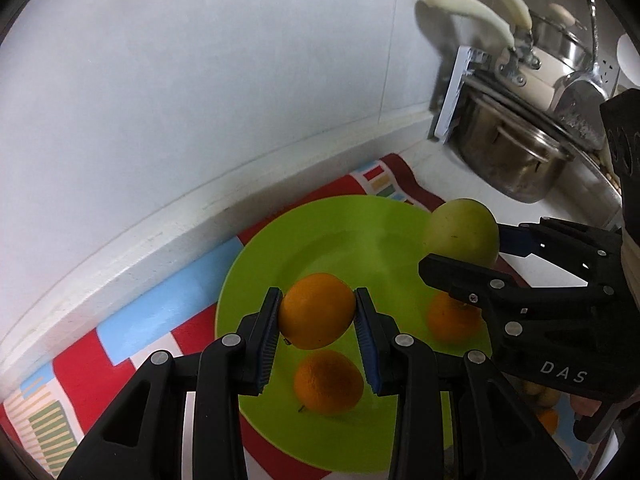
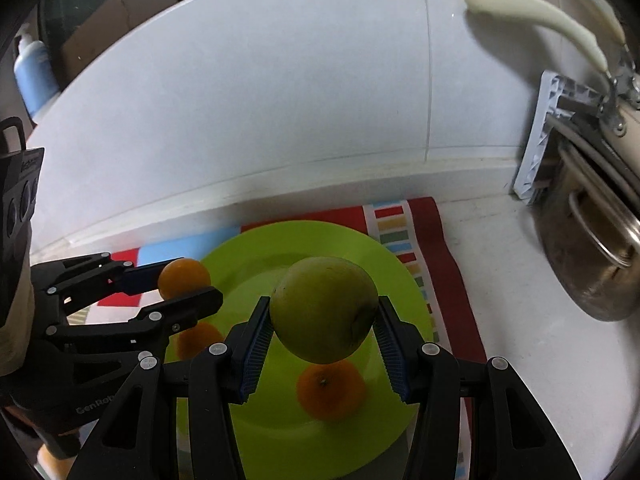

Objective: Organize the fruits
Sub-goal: 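Carry the orange and green apple onto the green plate and release both, then withdraw both open tools from the plate, then grasp a dark green tomato with the left tool while the right tool grasps the large yellow-green fruit, then lift the tomato and yellow-green fruit and carry both toward the green plate, then lower the tomato with the left tool while the right tool lowers the yellow-green fruit onto the plate, opening both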

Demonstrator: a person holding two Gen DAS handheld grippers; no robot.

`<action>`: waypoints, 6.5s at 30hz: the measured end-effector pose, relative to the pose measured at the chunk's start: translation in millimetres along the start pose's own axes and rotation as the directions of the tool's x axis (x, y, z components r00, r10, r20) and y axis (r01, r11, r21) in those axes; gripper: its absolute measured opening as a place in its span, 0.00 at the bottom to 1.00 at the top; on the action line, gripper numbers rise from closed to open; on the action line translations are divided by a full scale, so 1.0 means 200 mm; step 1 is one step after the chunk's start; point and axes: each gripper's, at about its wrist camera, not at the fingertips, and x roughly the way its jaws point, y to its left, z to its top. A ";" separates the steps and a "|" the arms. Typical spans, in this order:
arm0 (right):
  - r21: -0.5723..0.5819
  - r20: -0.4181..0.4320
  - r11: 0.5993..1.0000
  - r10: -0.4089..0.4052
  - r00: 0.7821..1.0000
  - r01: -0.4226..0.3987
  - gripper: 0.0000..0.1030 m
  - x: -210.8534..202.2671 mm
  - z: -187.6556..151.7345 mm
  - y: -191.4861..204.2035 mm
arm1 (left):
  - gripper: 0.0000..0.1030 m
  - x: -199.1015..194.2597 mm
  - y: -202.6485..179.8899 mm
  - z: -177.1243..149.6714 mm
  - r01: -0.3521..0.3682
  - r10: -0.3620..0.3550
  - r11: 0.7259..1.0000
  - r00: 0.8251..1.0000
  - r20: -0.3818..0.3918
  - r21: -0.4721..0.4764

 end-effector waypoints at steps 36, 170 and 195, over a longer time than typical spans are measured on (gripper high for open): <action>0.023 0.234 0.992 -0.128 0.964 0.126 0.61 -0.79 -0.24 0.22 | 0.68 -0.81 -0.17 -0.26 -0.103 0.100 0.995 0.969 0.226 0.002; -0.107 0.298 0.980 -0.128 0.946 0.166 0.49 -0.97 -0.41 0.43 | 0.29 -0.95 -0.25 -0.41 -0.029 0.018 0.999 0.955 0.297 0.034; -0.066 0.192 0.991 -0.103 0.976 0.118 0.49 -0.51 0.05 0.18 | 0.29 -0.49 -0.05 -0.01 -0.019 0.024 0.999 0.984 0.179 -0.029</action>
